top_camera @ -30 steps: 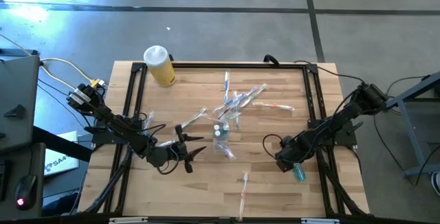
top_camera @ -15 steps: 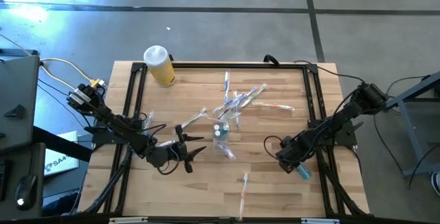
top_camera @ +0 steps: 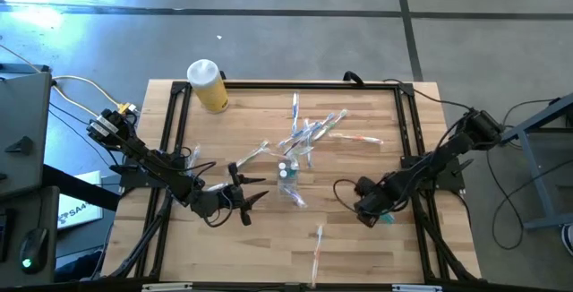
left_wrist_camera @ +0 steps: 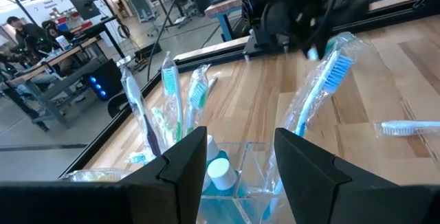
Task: Pick & Place toothbrushing station
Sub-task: Put the blue mouthwash into the transparent organizer
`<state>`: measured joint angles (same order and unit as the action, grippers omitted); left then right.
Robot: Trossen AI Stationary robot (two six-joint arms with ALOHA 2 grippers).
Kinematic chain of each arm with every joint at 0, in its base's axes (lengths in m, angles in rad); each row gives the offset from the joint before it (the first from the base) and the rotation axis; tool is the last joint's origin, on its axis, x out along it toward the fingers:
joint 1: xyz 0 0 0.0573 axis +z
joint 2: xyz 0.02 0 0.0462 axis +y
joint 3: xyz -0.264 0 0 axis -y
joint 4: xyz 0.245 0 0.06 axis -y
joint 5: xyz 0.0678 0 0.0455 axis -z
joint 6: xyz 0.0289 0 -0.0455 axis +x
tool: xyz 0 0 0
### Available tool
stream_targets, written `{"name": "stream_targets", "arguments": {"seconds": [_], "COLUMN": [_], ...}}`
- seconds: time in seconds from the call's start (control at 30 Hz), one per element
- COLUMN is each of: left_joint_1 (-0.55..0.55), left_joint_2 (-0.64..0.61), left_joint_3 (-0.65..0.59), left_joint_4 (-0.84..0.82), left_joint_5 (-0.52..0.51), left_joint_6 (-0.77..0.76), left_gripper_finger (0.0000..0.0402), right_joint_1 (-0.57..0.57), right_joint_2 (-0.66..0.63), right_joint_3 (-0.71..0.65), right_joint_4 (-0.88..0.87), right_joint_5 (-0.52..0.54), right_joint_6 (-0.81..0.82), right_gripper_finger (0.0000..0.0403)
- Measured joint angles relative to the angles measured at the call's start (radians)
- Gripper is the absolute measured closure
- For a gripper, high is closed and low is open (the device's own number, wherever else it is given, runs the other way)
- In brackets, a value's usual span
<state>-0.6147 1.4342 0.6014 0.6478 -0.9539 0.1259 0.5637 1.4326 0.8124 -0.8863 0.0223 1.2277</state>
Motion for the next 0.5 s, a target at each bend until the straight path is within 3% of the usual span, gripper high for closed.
{"name": "stream_targets", "arguments": {"seconds": [0.13, 0.23, 0.37, 0.5], "left_joint_1": [0.000, 0.000, 0.000, 0.000], "left_joint_2": [0.000, 0.000, 0.000, 0.000], "left_joint_3": [0.000, 0.000, 0.000, 0.000], "left_joint_4": [0.000, 0.001, 0.000, -0.004], "left_joint_5": [0.000, 0.000, 0.000, 0.001], "left_joint_6": [-0.001, -0.004, -0.021, -0.057], "left_gripper_finger": [0.0236, 0.0236, 0.0236, 0.0236], "right_joint_1": [0.008, 0.005, 0.006, 0.000], "right_joint_2": [-0.001, -0.001, -0.002, -0.002], "right_joint_3": [0.147, 0.222, 0.239, 0.173], "right_joint_4": [-0.105, -0.104, 0.000, 0.190], "right_joint_5": [0.127, 0.292, 0.529, 0.744], "right_joint_6": [-0.094, -0.202, -0.385, -0.534], "right_gripper_finger": [0.0318, 0.0318, 0.0318, 0.0318]}}
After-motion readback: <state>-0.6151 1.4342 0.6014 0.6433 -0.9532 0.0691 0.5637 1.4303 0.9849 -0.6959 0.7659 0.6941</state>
